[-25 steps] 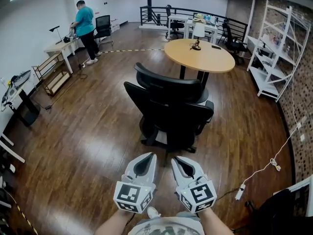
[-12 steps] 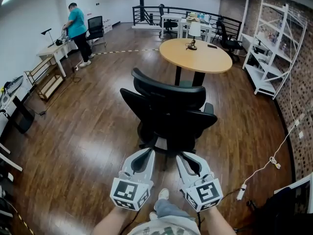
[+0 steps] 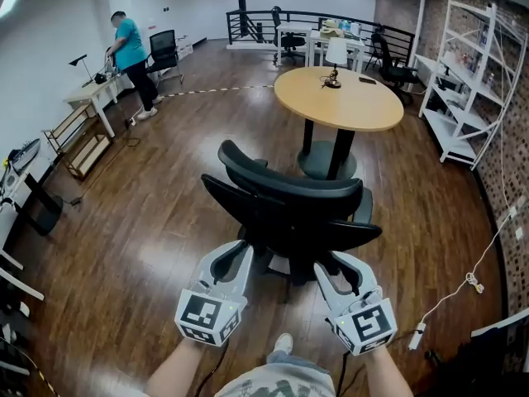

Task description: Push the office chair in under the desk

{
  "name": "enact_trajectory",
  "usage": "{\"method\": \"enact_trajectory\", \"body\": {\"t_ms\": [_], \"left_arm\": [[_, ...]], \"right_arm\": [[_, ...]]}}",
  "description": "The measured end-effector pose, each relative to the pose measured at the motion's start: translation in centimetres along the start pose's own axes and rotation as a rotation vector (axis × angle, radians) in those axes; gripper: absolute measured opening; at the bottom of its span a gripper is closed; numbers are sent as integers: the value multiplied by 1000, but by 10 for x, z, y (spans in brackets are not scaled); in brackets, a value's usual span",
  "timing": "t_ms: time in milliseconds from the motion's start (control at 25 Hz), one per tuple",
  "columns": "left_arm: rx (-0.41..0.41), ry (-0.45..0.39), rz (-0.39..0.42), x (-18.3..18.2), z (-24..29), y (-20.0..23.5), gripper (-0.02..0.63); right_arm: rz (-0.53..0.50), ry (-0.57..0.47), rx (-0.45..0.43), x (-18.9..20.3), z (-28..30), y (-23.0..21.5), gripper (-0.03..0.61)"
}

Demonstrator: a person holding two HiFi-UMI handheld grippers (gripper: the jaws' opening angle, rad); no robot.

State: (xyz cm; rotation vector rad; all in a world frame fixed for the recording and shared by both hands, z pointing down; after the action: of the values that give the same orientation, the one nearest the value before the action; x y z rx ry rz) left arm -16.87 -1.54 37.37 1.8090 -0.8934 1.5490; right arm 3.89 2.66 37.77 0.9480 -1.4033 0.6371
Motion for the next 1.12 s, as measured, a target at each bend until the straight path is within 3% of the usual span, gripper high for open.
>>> {"method": "enact_trajectory", "body": {"t_ms": [480,760,1120], "left_arm": [[102,143,236,20,57,71,143],[185,314,468,34,81,112,296],[254,464,644,54,110,157,318]], "right_arm": [[-110,100,-63,12,22,-78,189],[-199,247,-127,25,26,-100,268],[-286,413,-173,49,36,-110,285]]}}
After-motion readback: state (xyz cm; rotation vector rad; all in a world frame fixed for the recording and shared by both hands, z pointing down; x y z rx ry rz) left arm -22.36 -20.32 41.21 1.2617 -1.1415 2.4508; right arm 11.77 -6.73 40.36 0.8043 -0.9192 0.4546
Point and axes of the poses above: the fingertips, and each gripper's own axes: z forward along the fingers, y to its left, x out of its underside, the point moved 7 cm from there along -z, backward along the fingers, and after that the axes turned 10 degrees about -y, right-handed, at the moved point
